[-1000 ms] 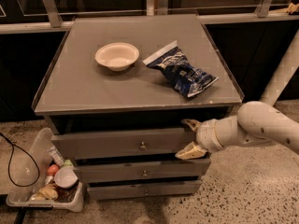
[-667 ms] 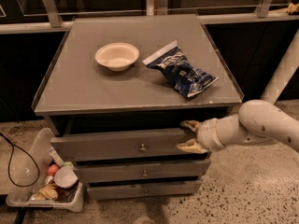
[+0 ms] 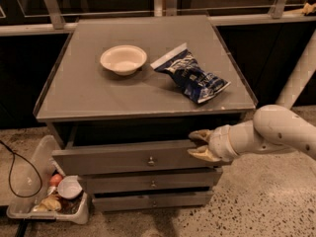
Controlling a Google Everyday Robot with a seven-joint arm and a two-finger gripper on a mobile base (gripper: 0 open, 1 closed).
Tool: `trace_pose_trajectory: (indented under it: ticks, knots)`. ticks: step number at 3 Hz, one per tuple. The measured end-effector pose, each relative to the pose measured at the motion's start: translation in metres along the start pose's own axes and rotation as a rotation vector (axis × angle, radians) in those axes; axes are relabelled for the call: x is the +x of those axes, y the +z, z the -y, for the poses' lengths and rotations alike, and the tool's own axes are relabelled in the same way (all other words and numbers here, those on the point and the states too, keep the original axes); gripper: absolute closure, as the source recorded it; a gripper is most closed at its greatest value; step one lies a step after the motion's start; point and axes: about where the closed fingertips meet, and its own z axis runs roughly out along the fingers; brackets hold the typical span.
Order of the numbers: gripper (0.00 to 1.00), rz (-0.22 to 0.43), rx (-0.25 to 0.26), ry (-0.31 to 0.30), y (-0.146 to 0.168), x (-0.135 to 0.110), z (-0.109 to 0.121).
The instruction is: Open top drawer
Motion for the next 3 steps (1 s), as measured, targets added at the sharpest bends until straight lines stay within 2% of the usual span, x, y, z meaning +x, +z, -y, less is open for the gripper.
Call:
trace_pose_trajectory:
  ticks: [1, 2, 3]
  knots:
    - [1.0, 0.0, 0.0, 0.0, -0.0016, -0.0009, 0.0008]
    - [0.81, 0.0, 0.0, 0.0, -0.0016, -0.0009, 0.0008]
    - [0.58, 0.0, -0.001, 0.0, -0.0016, -0.0009, 0.0007]
